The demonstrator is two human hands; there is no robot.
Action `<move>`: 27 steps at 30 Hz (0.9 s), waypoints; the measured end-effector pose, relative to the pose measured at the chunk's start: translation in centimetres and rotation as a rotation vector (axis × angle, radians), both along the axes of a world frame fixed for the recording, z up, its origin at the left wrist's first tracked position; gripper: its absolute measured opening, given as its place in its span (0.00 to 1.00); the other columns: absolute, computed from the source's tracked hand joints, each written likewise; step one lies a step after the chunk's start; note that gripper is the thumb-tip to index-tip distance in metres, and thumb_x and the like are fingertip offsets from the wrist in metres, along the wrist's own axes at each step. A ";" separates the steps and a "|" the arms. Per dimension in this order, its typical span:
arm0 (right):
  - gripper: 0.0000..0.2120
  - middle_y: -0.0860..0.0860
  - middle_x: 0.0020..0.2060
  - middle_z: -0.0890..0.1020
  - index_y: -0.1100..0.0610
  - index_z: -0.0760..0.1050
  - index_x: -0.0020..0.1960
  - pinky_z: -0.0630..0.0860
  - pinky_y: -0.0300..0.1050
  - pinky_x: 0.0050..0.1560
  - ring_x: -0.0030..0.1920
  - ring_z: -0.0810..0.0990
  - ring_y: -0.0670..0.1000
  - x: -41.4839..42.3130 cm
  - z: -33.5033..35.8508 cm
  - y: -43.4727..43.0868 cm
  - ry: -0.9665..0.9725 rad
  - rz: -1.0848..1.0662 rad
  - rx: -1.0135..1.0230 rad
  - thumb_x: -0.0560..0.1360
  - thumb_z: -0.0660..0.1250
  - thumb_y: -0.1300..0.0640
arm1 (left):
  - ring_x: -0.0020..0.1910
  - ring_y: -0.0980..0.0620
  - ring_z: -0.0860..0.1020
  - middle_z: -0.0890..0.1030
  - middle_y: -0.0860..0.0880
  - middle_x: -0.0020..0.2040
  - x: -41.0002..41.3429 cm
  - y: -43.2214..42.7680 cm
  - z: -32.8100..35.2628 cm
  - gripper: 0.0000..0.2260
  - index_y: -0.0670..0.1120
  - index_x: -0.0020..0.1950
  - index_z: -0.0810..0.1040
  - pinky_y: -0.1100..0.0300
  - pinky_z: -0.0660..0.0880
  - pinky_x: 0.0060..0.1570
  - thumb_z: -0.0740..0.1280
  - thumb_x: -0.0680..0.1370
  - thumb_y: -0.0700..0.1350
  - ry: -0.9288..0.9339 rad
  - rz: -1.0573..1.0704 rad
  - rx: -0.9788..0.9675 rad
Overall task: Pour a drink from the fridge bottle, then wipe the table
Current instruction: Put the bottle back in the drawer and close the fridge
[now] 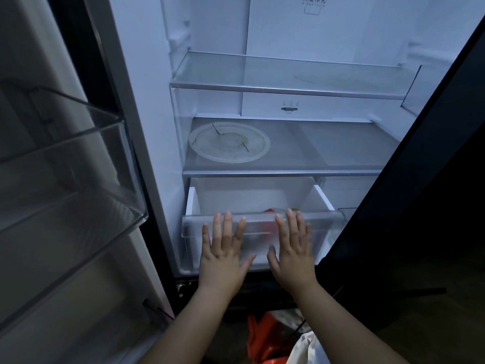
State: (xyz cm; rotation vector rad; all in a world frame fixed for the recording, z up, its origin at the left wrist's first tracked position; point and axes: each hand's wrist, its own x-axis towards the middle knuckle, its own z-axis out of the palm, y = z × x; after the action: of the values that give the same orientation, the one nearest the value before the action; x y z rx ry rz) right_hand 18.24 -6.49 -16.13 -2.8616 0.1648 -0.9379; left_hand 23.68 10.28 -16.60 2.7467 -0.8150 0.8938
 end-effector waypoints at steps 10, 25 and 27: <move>0.39 0.57 0.77 0.48 0.56 0.48 0.77 0.46 0.55 0.73 0.76 0.45 0.58 5.5 2.6 -1.2 0.223 -0.053 -0.016 0.70 0.57 0.49 | 0.76 0.40 0.47 0.48 0.40 0.77 5.7 -1.8 1.5 0.44 0.46 0.77 0.46 0.41 0.44 0.73 0.63 0.71 0.64 0.137 0.077 0.073; 0.33 0.56 0.77 0.43 0.56 0.42 0.78 0.45 0.51 0.73 0.77 0.44 0.56 7.7 -0.2 -1.4 0.252 -0.109 0.080 0.79 0.43 0.39 | 0.76 0.41 0.52 0.51 0.39 0.77 8.8 -3.5 0.6 0.31 0.42 0.77 0.51 0.40 0.52 0.71 0.48 0.78 0.58 0.219 0.076 -0.068; 0.32 0.56 0.77 0.44 0.56 0.43 0.78 0.45 0.50 0.73 0.77 0.44 0.55 7.6 -0.5 -2.1 0.290 -0.105 0.043 0.79 0.40 0.40 | 0.76 0.41 0.52 0.51 0.39 0.77 8.9 -3.6 0.4 0.31 0.43 0.77 0.49 0.40 0.52 0.71 0.48 0.78 0.58 0.226 0.083 -0.051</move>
State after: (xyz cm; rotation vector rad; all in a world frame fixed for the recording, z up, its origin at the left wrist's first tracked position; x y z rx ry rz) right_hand 25.89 -8.63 -16.68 -2.9576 0.3606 -0.5210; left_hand 32.61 6.71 -16.16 2.7869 -0.6334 0.5925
